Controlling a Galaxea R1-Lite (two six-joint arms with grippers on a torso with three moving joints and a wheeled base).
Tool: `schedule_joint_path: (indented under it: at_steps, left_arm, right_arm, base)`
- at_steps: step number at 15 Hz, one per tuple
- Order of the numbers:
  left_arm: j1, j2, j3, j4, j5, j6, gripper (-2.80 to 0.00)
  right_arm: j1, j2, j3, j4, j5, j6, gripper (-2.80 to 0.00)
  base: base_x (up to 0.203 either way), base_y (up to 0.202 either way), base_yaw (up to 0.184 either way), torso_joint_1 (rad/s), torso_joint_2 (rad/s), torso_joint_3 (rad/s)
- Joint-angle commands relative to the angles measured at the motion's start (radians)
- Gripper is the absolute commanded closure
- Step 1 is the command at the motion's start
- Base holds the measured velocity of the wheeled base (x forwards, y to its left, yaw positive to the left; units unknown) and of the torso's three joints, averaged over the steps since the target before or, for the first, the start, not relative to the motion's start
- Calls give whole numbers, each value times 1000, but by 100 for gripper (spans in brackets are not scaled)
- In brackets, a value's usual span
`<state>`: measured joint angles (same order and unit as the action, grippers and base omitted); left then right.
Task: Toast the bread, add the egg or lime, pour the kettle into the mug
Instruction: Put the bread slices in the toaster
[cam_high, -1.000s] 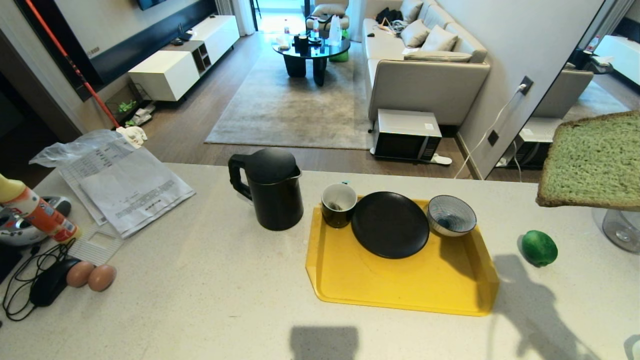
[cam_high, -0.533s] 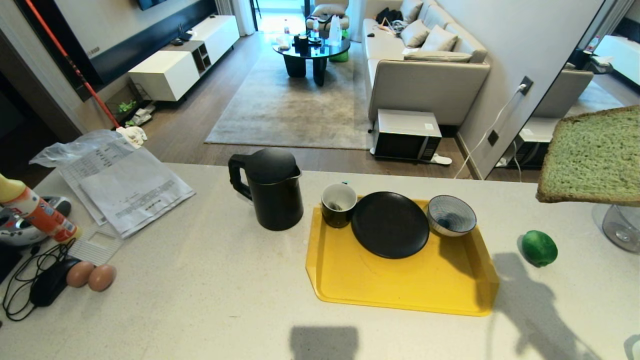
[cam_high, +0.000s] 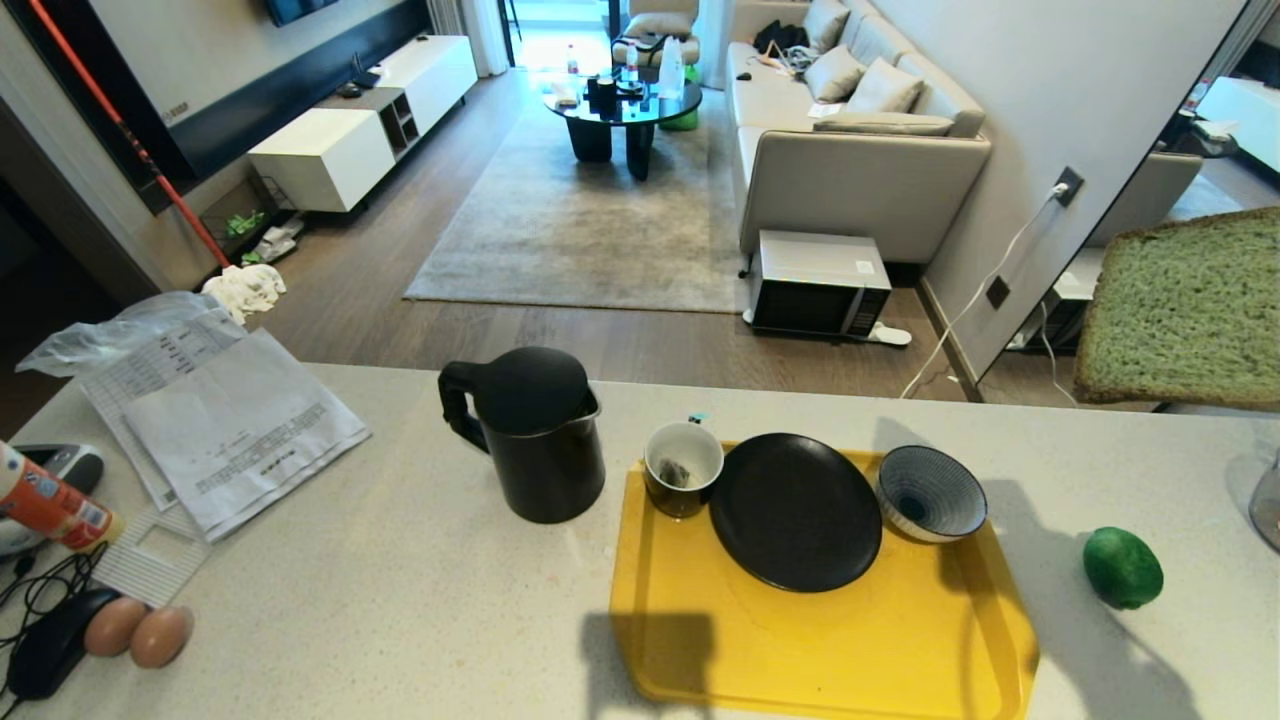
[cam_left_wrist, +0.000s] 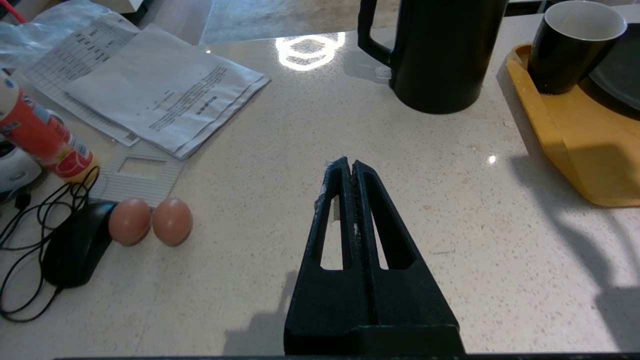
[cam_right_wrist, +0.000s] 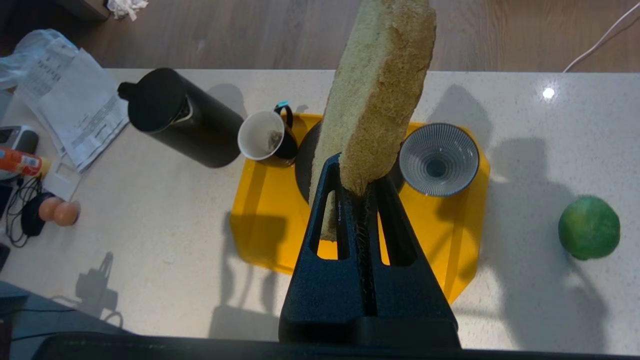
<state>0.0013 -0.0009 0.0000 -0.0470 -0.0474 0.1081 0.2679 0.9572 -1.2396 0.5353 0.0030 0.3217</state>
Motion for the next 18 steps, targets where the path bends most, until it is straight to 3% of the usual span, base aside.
schedule_joint_path:
  at_steps: [1, 18]
  left_arm:
    - [0, -2, 17, 0, 0, 1, 0]
    - [0, -2, 17, 0, 0, 1, 0]
  right_arm:
    - [1, 3, 0, 3, 0, 3, 0]
    - [-1, -3, 2, 17, 0, 4, 0]
  base:
    - [110, 0, 1, 10, 12, -5]
    - [0, 0, 0, 0, 0, 0]
